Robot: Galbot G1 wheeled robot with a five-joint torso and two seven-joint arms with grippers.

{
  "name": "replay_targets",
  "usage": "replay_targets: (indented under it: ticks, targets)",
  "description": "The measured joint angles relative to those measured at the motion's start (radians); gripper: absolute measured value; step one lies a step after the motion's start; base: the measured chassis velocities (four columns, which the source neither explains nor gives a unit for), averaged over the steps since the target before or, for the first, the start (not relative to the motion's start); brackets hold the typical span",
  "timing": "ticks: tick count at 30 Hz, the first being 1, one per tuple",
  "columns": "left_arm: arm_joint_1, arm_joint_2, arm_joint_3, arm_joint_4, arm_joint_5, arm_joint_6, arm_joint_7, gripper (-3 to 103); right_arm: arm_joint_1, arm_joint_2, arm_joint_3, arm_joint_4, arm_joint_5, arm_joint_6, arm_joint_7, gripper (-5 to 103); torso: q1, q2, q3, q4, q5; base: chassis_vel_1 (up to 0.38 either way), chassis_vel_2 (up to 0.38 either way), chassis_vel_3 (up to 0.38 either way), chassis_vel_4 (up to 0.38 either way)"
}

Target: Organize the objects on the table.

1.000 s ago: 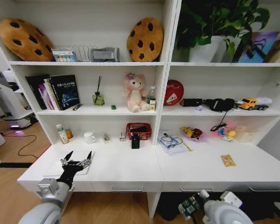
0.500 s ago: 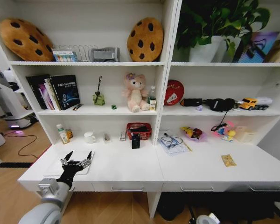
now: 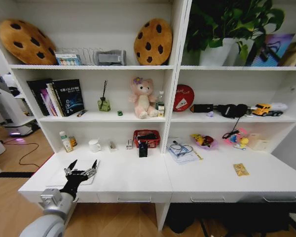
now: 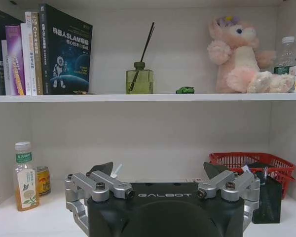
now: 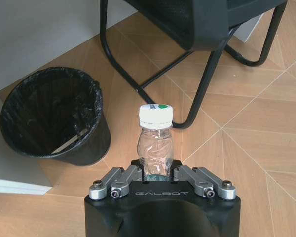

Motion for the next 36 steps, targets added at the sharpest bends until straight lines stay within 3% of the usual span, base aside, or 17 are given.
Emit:
replay_targets:
  ticks: [13,18,19,20,21,22,24,25,26,27,28,29,30,32,35,36]
  targets:
    - [0.0,0.0,0.0,0.0,0.0,0.0,0.0,100,-0.009,0.004,-0.001,0.007,0.003,0.024,0.003,23,0.0,0.0,0.0,0.0003,0.0001,-0.228,-0.215,0.207,0.217]
    - [0.0,0.0,0.0,0.0,0.0,0.0,0.001,100,-0.022,0.008,-0.006,0.011,-0.061,0.044,-0.033,23,0.0,0.0,0.0,-0.0001,0.0008,-0.279,-0.284,0.262,0.278]
    - [0.0,0.0,0.0,0.0,0.0,0.0,0.001,100,-0.026,0.009,-0.009,0.011,-0.097,0.051,-0.066,23,0.0,0.0,0.0,-0.0003,-0.0008,-0.231,-0.253,0.261,0.248]
    - [0.0,0.0,0.0,0.0,0.0,0.0,0.002,100,-0.029,0.01,-0.016,0.005,-0.159,0.074,-0.157,23,0.0,0.0,0.0,0.0,0.0005,-0.135,-0.232,0.191,0.107]
    - [0.0,0.0,0.0,0.0,0.0,0.0,0.002,100,-0.029,0.01,-0.016,0.005,-0.159,0.074,-0.157,23,0.0,0.0,0.0,0.0,0.0005,-0.135,-0.232,0.191,0.107]
    - [0.0,0.0,0.0,0.0,0.0,0.0,0.002,100,-0.031,0.009,-0.024,-0.003,-0.217,0.097,-0.242,23,0.0,0.0,0.0,0.0003,0.0012,-0.135,-0.124,0.125,0.107]
    - [0.0,0.0,0.0,0.0,0.0,0.0,0.002,100,-0.03,0.005,-0.027,-0.055,-0.445,0.181,-0.523,23,0.0,0.0,0.0,-0.0007,-0.0005,0.021,-0.092,0.055,0.055]
    - [0.0,0.0,0.0,0.0,0.0,0.0,0.002,100,-0.03,0.005,-0.027,-0.055,-0.445,0.181,-0.523,23,0.0,0.0,0.0,-0.0007,-0.0005,0.021,-0.059,0.055,0.055]
    - [0.0,0.0,0.0,0.0,0.0,0.0,0.002,100,-0.018,0.005,-0.027,-0.087,-0.553,0.229,-0.629,23,0.0,0.0,0.0,-0.001,-0.0003,-0.071,0.022,-0.026,-0.033]
    - [0.0,0.0,0.0,0.0,0.0,0.0,0.001,100,0.019,0.01,-0.021,-0.15,-0.748,0.32,-0.812,23,0.0,0.0,0.0,-0.0003,0.0001,0.012,0.022,-0.049,-0.059]
    - [0.0,0.0,0.0,0.0,0.0,0.0,0.001,100,0.019,0.01,-0.021,-0.15,-0.748,0.32,-0.812,23,0.0,0.0,0.0,-0.0003,0.0001,0.012,0.022,-0.049,-0.059]
    - [0.0,0.0,0.0,0.0,0.0,0.0,0.001,100,0.062,0.016,-0.017,-0.201,-0.877,0.383,-0.939,23,0.0,0.0,0.0,0.0001,-0.0004,0.031,0.091,-0.062,-0.073]
    - [0.0,0.0,0.0,0.0,0.0,0.0,0.001,100,0.062,0.016,-0.017,-0.201,-0.877,0.383,-0.939,23,0.0,0.0,0.0,0.0001,-0.0004,0.031,0.091,-0.062,-0.073]
    - [0.0,0.0,0.0,0.0,0.0,0.0,0.0,100,0.158,0.03,-0.03,-0.297,-1.014,0.457,-1.044,23,0.0,0.0,0.0,0.0001,-0.0002,0.054,0.075,-0.058,-0.063]
    - [0.0,0.0,0.0,0.0,0.0,0.0,0.0,100,0.223,0.046,-0.036,-0.36,-1.097,0.493,-1.057,23,0.0,0.0,0.0,0.0,-0.0001,0.03,0.037,-0.027,-0.021]
    - [0.0,0.0,0.0,0.0,0.0,0.0,0.0,100,0.306,0.067,-0.04,-0.426,-1.183,0.527,-1.061,23,0.0,0.0,0.0,-0.0001,0.0003,0.0,0.0,0.0,0.0]
